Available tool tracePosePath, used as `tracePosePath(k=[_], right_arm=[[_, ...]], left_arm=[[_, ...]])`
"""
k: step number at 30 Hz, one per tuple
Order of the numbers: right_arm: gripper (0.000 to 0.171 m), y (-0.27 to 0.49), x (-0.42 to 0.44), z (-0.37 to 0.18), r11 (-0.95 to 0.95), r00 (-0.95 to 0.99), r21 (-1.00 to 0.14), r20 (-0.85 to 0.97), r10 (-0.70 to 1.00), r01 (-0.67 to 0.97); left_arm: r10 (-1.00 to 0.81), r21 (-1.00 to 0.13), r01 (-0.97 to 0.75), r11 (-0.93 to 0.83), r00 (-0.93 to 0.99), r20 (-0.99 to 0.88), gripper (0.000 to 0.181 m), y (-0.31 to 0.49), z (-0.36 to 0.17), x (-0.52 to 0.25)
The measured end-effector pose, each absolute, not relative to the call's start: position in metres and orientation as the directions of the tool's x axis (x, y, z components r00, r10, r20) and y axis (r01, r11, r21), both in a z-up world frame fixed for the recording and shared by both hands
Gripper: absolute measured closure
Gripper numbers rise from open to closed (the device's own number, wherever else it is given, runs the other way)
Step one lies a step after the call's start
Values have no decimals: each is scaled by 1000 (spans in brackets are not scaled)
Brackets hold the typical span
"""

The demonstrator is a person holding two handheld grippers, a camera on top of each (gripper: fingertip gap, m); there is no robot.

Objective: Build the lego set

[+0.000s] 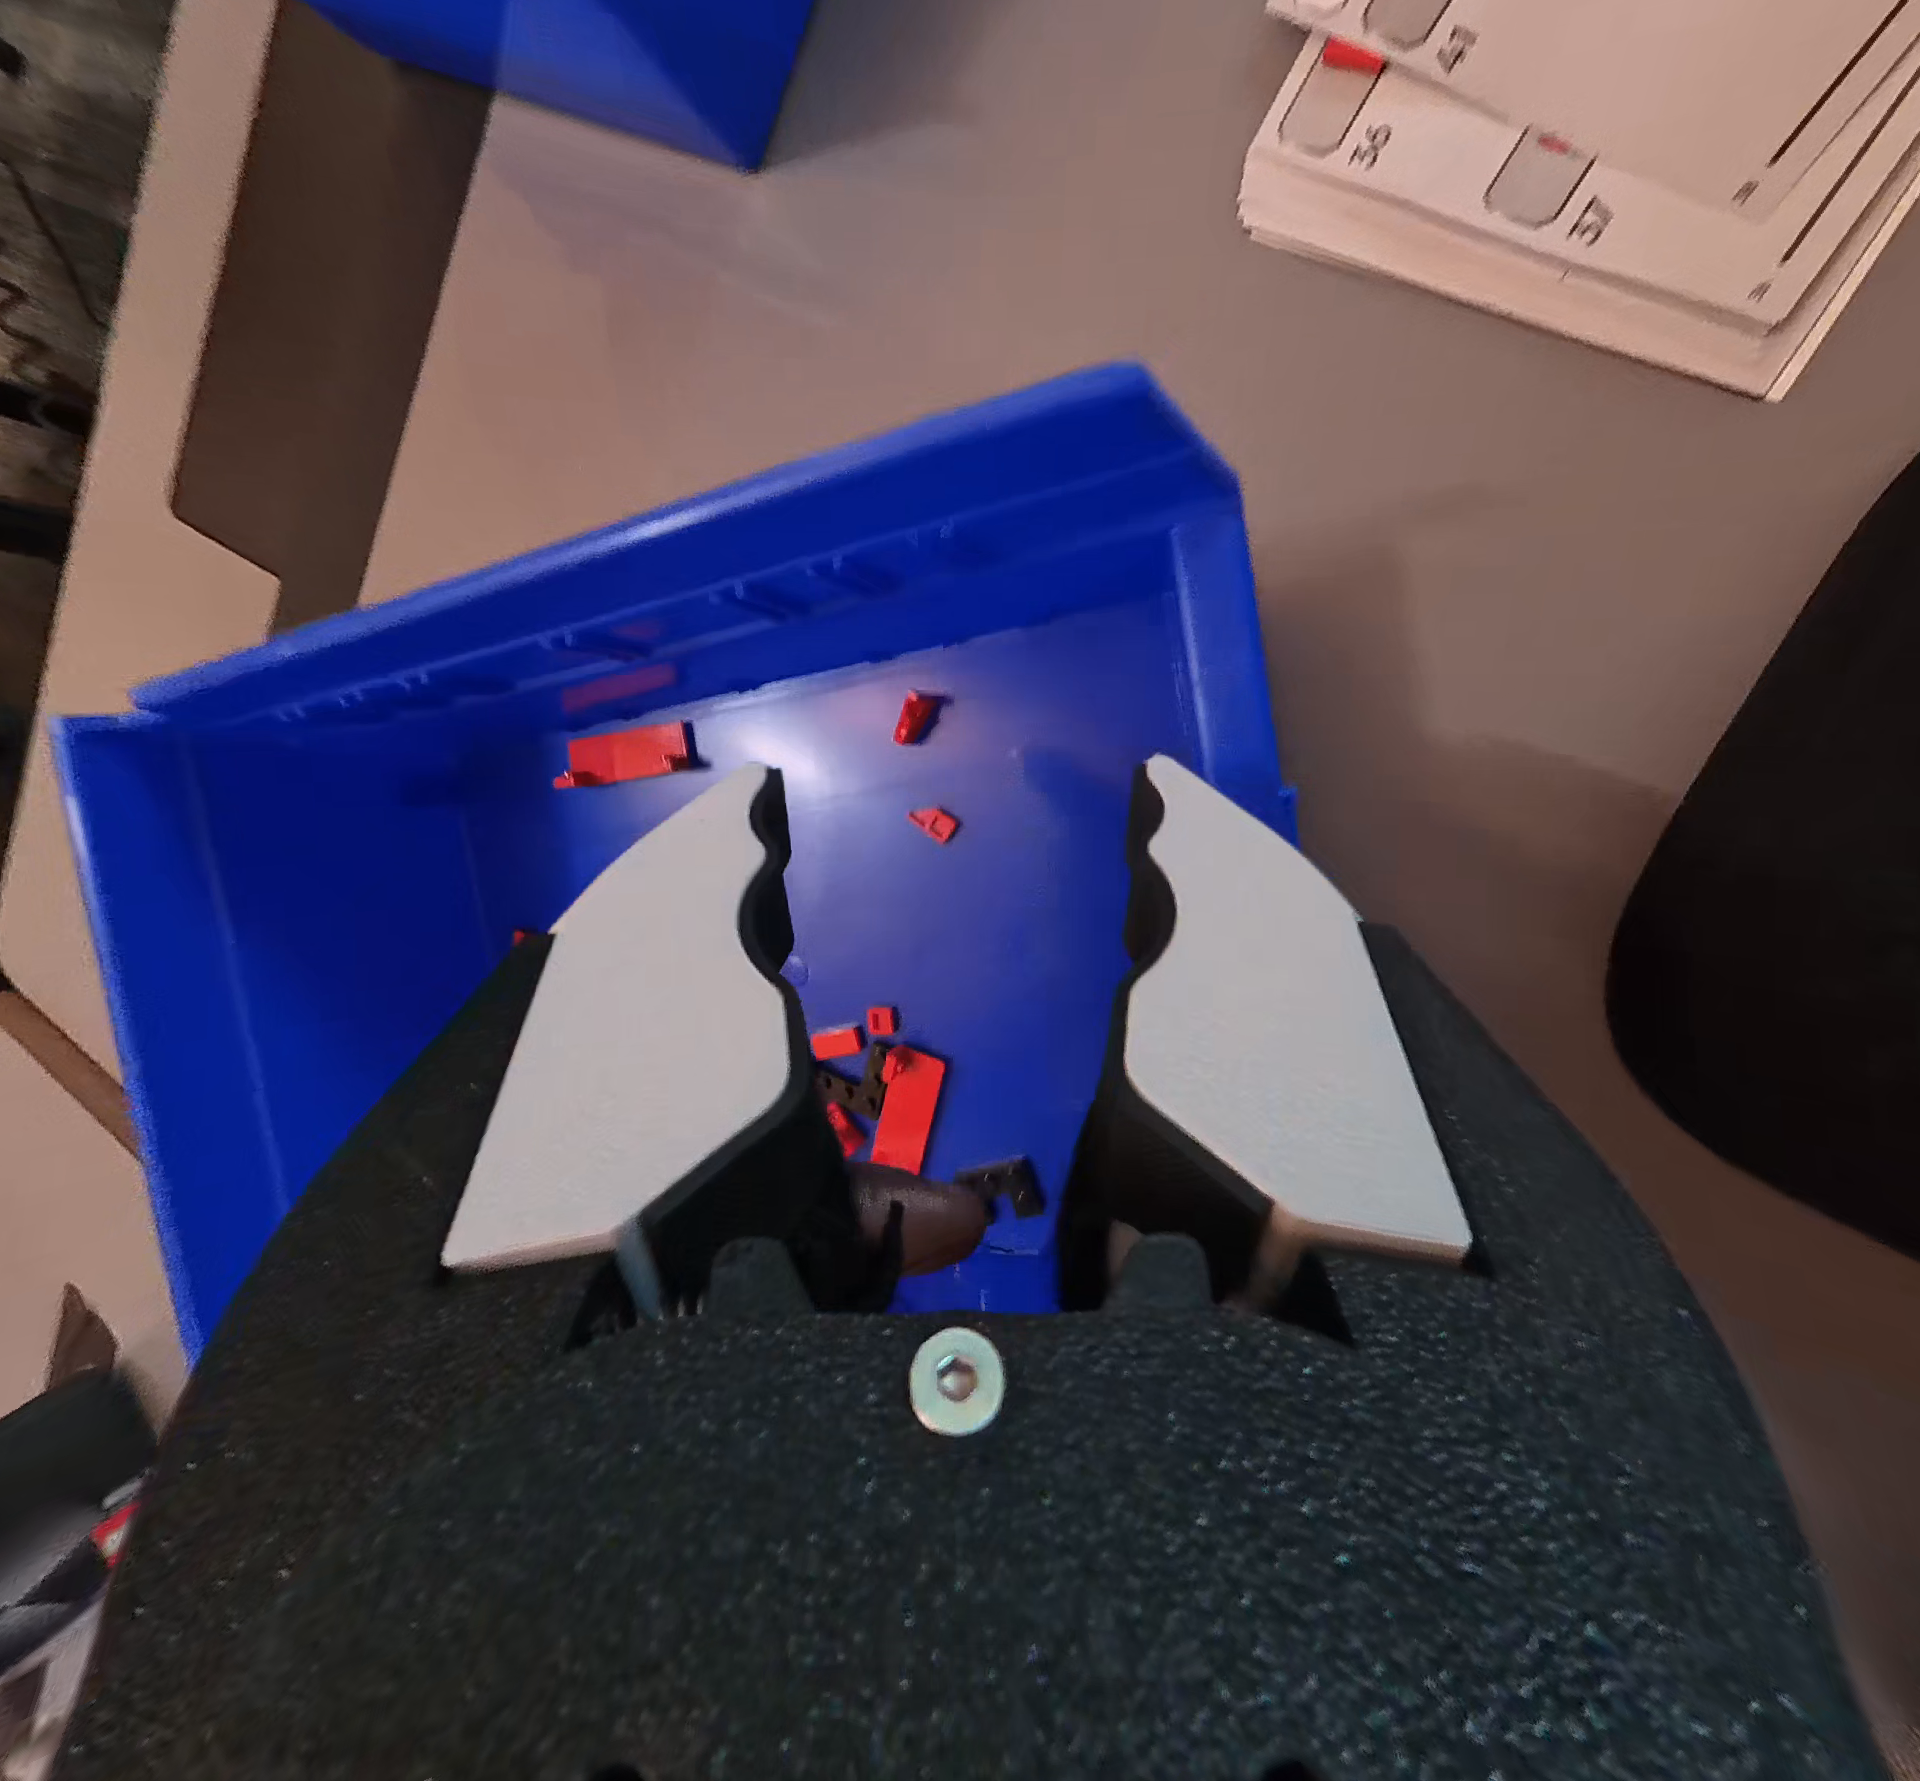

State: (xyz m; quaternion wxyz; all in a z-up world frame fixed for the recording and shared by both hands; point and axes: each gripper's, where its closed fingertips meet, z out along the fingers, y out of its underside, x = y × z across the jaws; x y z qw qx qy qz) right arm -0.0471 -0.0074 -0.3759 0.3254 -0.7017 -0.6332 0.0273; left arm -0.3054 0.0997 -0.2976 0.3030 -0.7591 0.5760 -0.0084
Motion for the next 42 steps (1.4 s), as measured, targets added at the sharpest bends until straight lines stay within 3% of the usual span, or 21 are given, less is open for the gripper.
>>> tracePosePath(k=[4,7,10,14,17,19,22,25,42], right_arm=[[167,-4,-45,-366,34,218,-516,419,882,856],[169,2,-36,-350,-12,336,-606,424,841,795],[170,3,-25,-338,-63,471,-713,391,791,698],[170,0,-7,-329,-94,599,-783,387,701,615],[171,-5,0,-325,-97,639,-819,360,680,565],[171,-6,3,-325,-98,648,-829,351,676,551],[171,-7,5,-325,-92,649,-837,344,678,539],[171,-6,7,-326,-89,653,-847,332,681,524],[171,-8,2,-333,-68,623,-822,371,688,565]], left_arm=[[-860,-553,-832,-45,314,-402,123,82,-271,-272],[-881,-686,-725,60,285,-378,132,52,-253,-221],[-944,-758,-649,67,204,-259,134,17,-274,-165],[-945,-682,-731,-29,243,-220,140,26,-339,-125],[-914,-717,-668,-199,390,-110,160,57,-361,-110],[-874,-724,-638,-261,475,-104,160,80,-366,-114],[-852,-672,-689,-273,497,-164,152,95,-378,-122],[-850,-648,-721,-243,480,-216,157,99,-385,-118],[-866,-683,-642,-349,500,-28,172,107,-390,-101]])
